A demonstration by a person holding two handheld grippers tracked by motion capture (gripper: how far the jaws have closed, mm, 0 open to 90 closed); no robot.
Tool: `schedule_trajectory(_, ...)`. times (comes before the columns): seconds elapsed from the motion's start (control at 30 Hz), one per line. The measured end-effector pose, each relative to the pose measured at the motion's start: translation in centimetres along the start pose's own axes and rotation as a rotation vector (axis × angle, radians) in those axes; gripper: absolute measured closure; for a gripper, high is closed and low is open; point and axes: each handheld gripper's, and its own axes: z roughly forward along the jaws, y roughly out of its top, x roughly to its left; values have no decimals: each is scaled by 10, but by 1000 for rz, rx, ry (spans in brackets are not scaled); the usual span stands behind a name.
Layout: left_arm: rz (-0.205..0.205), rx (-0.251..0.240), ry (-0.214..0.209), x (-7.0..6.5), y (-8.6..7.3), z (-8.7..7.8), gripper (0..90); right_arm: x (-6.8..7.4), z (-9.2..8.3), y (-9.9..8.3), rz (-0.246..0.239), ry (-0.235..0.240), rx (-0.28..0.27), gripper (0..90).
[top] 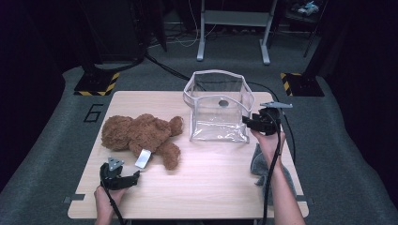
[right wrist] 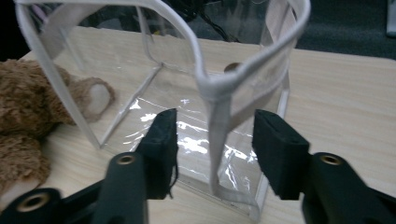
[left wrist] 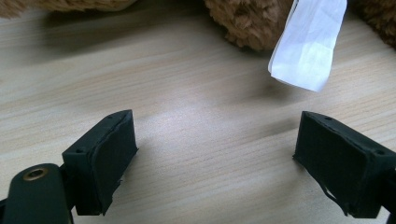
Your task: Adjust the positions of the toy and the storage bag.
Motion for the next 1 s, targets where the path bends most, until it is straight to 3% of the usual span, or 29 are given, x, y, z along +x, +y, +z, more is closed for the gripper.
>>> schedule_trajectory(0.13, 3, -2, 0, 0, 1, 1, 119, 8, -8, 16, -14, -31, -30, 388)
schedule_trajectory(0.3, -28, -49, -6, -3, 8, -1, 122, 16, -7, 28, -19, -25, -38, 326)
schedule_trajectory(0.43, -23, -85, -32, -8, 29, -4, 123, 27, -6, 34, -42, -27, -66, 298)
schedule_trajectory(0.53, -27, -78, -70, -9, 39, 1, 149, 39, -4, 42, -56, -7, -68, 284)
schedule_trajectory(0.57, -17, -55, -83, -9, 44, 6, 162, 42, -3, 44, -62, -2, -71, 279)
schedule_trajectory(0.67, -40, -9, -98, -7, 48, 19, 232, 57, 3, 53, -87, 25, -71, 270)
schedule_trajectory(0.73, -73, -5, -130, -3, 49, 26, 311, 68, 9, 59, -106, 44, -67, 269)
schedule_trajectory(0.8, -71, -18, -154, -2, 48, 29, 492, 79, 15, 64, -129, 58, -58, 268)
schedule_trajectory(0.87, -73, -36, -160, -2, 48, 31, 625, 87, 22, 68, -138, 73, -40, 268)
schedule_trajectory(1.0, -81, -50, -130, -3, 49, 29, 747, 101, 40, 75, -151, 91, -2, 275)
